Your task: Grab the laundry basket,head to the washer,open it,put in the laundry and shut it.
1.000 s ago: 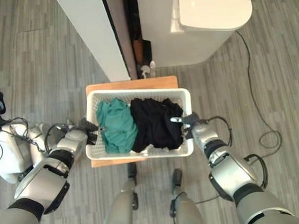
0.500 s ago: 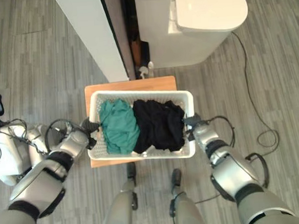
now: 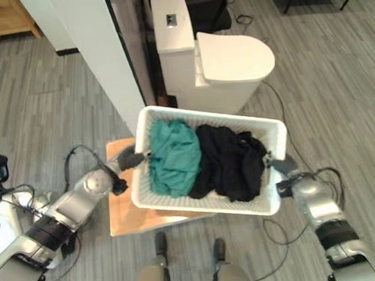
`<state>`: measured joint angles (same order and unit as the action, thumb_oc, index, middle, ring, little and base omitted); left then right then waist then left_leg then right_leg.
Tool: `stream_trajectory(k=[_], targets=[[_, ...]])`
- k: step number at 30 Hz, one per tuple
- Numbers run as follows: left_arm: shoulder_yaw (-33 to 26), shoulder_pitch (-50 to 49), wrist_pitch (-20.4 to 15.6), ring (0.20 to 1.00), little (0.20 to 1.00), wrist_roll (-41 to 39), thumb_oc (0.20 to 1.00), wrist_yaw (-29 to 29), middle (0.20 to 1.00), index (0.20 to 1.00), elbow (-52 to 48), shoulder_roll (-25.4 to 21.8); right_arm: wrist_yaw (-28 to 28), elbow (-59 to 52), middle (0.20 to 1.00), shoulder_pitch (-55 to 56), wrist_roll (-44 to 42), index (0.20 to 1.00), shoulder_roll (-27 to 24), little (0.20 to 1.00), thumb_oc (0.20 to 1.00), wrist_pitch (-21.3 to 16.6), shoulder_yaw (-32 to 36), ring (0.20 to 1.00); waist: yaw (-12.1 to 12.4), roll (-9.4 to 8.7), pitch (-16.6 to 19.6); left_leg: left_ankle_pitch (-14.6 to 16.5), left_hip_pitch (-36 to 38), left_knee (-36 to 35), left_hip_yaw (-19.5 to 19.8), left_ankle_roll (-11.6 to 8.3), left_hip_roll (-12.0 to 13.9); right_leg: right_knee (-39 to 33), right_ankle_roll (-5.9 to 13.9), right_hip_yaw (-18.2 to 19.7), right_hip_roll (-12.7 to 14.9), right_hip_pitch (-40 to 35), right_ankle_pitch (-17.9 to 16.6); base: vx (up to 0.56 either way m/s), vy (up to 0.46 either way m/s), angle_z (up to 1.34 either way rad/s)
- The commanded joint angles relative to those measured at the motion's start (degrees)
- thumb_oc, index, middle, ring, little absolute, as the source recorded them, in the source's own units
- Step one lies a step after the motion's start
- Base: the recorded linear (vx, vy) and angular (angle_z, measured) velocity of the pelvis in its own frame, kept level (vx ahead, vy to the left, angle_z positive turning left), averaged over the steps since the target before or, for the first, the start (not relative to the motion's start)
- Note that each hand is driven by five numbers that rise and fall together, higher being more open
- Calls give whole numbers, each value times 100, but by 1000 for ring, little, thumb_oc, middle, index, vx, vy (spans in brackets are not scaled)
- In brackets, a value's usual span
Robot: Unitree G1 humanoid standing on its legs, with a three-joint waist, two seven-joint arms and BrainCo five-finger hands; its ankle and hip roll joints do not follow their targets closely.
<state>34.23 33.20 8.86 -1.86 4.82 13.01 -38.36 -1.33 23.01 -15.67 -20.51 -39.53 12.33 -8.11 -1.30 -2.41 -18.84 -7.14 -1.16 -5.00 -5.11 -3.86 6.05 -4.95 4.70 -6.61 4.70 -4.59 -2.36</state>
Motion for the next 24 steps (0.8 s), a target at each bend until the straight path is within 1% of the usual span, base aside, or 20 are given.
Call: stream_trajectory(k=[1, 4, 5, 6, 7, 8, 9, 10, 11, 12, 13, 14, 15, 16, 19, 20, 21, 22, 23, 24], targets=[[152, 659, -393, 200, 200, -50, 200, 120, 200, 200, 568, 599, -455, -518, 200, 387, -147, 200, -643, 200, 200, -263, 166, 200, -17, 182, 900, 329, 48, 450, 59, -301, 668, 494, 31, 4, -54, 420, 419, -55, -58, -4], [344, 886, -393, 200, 200, -4, 200, 115, 200, 200, 828, 848, -392, -481, 200, 497, -214, 200, -746, 200, 200, -300, 322, 200, -76, 176, 902, 120, -70, 271, 170, -342, 678, 468, 12, -106, -78, 493, 420, -162, -36, 5], [406, 1029, -403, 200, 200, -3, 200, 89, 200, 200, 924, 931, -340, -475, 200, 506, -228, 200, -813, 200, 200, -312, 375, 200, -116, 141, 872, 194, -141, 357, 221, -345, 640, 494, 0, -122, -50, 564, 390, -254, 4, 16], [425, 1125, -415, 200, 200, -5, 200, 63, 200, 200, 1014, 972, -328, -479, 200, 468, -242, 200, -856, 200, 200, -311, 374, 200, -152, 92, 857, 407, -159, 562, 312, -315, 582, 530, 13, -124, -8, 675, 339, -275, 32, 28], [497, 1258, -437, 200, 200, 88, 200, 10, 200, 200, 1177, 1030, -322, -486, 200, 417, -261, 200, -876, 200, 200, -345, 349, 200, -200, 56, 816, 726, -109, 959, 511, -308, 484, 596, 25, -83, 40, 824, 273, -353, 119, 16], [600, 1401, -447, 200, 200, 156, 200, -48, 200, 200, 1341, 1069, -309, -506, 200, 264, -285, 200, -873, 200, 200, -358, 269, 200, -258, 58, 770, 1000, 8, 1748, 945, -294, 343, 696, 64, 48, 70, 1101, 115, -340, 190, -7], [628, 1438, -445, 200, 200, 154, 200, -86, 200, 200, 1399, 1084, -327, -434, 200, 156, -265, 200, -863, 200, 200, -365, 178, 200, -270, 72, 756, 1131, 132, 2048, 1195, -255, 277, 751, 91, 155, 58, 1212, 55, -250, 171, -43], [626, 1445, -448, 200, 200, 154, 200, -88, 200, 200, 1405, 1083, -326, -426, 200, 140, -266, 200, -862, 200, 200, -368, 171, 200, -277, 57, 755, 1113, 108, 2059, 1198, -252, 257, 747, 94, 159, 76, 1227, 34, -203, 265, -69], [722, 1446, -457, 200, 200, 181, 200, -84, 200, 200, 1535, 1129, -350, -286, 200, 5, -230, 200, -755, 200, 200, -344, 32, 200, -338, 109, 776, 1260, 478, 2358, 1620, -204, 138, 840, 190, 449, 66, 1461, -130, -183, 315, -71], [700, 1445, -452, 200, 200, 197, 200, -75, 200, 200, 1539, 1146, -321, -227, 200, 12, -229, 200, -712, 200, 200, -309, 84, 200, -422, 192, 788, 1360, 604, 2181, 1692, -155, 119, 872, 288, 606, 46, 1549, -183, -165, 314, -69], [697, 1444, -452, 200, 200, 199, 200, -74, 200, 200, 1540, 1150, -319, -233, 200, 15, -228, 200, -716, 200, 200, -304, 85, 200, -411, 199, 787, 1356, 626, 2155, 1678, -152, 127, 877, 291, 617, 38, 1548, -180, -105, 218, -48], [697, 1465, -448, 200, 200, 205, 200, -67, 200, 200, 1586, 1154, -327, -246, 200, 19, -221, 200, -687, 200, 200, -271, 108, 200, -466, 223, 787, 1659, 773, 1954, 1551, -118, 122, 924, 361, 733, 50, 1664, -241, -133, 226, -41], [686, 1503, -494, 200, 200, 286, 200, -110, 200, 200, 1705, 1231, -325, -260, 200, 1, -193, 200, -587, 200, 200, -234, 120, 200, -495, 239, 795, 2035, 984, 1683, 1388, -37, 38, 943, 519, 955, 95, 1820, -432, -253, 383, -44], [732, 1523, -525, 200, 200, 366, 200, -85, 200, 200, 1746, 1317, -305, -257, 200, 6, -211, 200, -517, 200, 200, -269, 174, 200, -558, 258, 778, 2291, 1043, 1527, 1287, 21, -73, 888, 648, 1024, 221, 1903, -608, -290, 409, -54], [888, 1619, -534, 200, 200, 390, 200, -67, 200, 200, 1926, 1486, -222, -218, 200, 54, -234, 200, -288, 200, 200, -301, 327, 200, -508, 231, 698, 2553, 1055, 1352, 936, 276, -532, 499, 883, 1162, 571, 2045, -905, -331, 375, -82], [897, 1563, -527, 200, 200, 413, 200, -24, 200, 200, 1942, 1488, -215, -185, 200, 109, -236, 200, -150, 200, 200, -305, 385, 200, -502, 246, 618, 2563, 1007, 1383, 775, 395, -680, 436, 922, 990, 727, 2143, -966, -282, 253, -83], [899, 1566, -532, 200, 200, 414, 200, -25, 200, 200, 1949, 1489, -214, -184, 200, 108, -235, 200, -147, 200, 200, -306, 385, 200, -494, 242, 616, 2572, 1001, 1398, 767, 401, -686, 435, 927, 999, 729, 2147, -969, -276, 167, -74], [897, 1530, -505, 200, 200, 417, 200, -14, 200, 200, 1942, 1451, -235, -156, 200, 98, -212, 200, -94, 200, 200, -303, 345, 200, -467, 291, 526, 2532, 939, 1461, 639, 447, -690, 540, 868, 748, 780, 2219, -832, -355, 99, -75], [895, 1478, -477, 200, 200, 425, 200, -31, 200, 200, 1903, 1349, -261, -65, 200, 82, -170, 200, 0, 200, 200, -322, 259, 200, -386, 357, 421, 2417, 796, 1523, 381, 515, -715, 944, 728, 184, 925, 2159, -492, -543, 153, -90], [913, 1457, -456, 200, 200, 392, 200, -24, 200, 200, 1893, 1273, -298, 78, 200, 25, -153, 200, 79, 200, 200, -319, 159, 200, -309, 431, 428, 2288, 692, 1474, 246, 619, -726, 1594, 584, -61, 911, 2014, -196, -442, 115, -127]])
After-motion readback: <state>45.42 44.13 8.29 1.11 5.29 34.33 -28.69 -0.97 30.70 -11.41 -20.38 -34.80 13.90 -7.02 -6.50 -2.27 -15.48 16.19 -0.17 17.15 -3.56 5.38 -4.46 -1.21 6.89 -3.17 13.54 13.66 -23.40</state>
